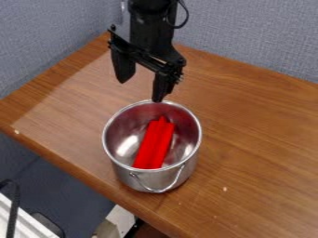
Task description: Move the red object from the metal pot to the table
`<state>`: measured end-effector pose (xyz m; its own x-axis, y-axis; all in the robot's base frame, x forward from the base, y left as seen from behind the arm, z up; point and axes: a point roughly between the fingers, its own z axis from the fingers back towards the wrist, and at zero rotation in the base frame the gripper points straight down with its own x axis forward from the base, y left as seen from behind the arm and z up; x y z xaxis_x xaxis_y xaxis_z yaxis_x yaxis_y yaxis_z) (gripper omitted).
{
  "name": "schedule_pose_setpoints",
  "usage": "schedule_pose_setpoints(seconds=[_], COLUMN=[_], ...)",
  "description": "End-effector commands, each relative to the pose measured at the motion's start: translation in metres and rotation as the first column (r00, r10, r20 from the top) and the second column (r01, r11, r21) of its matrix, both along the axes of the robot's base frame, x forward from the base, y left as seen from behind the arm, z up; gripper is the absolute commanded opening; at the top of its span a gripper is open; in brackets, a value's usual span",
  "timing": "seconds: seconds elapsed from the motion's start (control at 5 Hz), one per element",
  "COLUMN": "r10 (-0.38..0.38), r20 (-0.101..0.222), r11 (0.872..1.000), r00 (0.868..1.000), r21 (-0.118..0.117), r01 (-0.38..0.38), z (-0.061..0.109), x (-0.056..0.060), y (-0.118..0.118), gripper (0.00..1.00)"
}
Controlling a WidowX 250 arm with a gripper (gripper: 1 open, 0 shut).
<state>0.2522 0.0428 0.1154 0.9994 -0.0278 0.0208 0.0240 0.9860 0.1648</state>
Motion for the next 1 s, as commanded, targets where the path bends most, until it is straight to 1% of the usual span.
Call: schedule_pose_setpoints(seconds=[0.0, 0.2, 0.4, 0.6, 0.8], r10=[0.010, 0.014, -0.067, -0.133, -0.106], r20=[0.050, 0.058, 0.064, 0.052, 0.047], r11=[1.000, 1.000, 0.998, 0.991, 0.994], r00=[0.999, 0.998, 0.996, 0.990, 0.993], r21=[0.017, 0.020, 0.022, 0.018, 0.021], r01=[-0.011, -0.015, 0.065, 0.133, 0.105], z=[0.016, 0.021, 0.024, 0.029, 0.018], x=[0.002, 0.002, 0.006, -0.001, -0.016], y=[0.000, -0.003, -0.021, -0.026, -0.036], gripper=[1.00, 1.00, 1.00, 1.00, 1.00])
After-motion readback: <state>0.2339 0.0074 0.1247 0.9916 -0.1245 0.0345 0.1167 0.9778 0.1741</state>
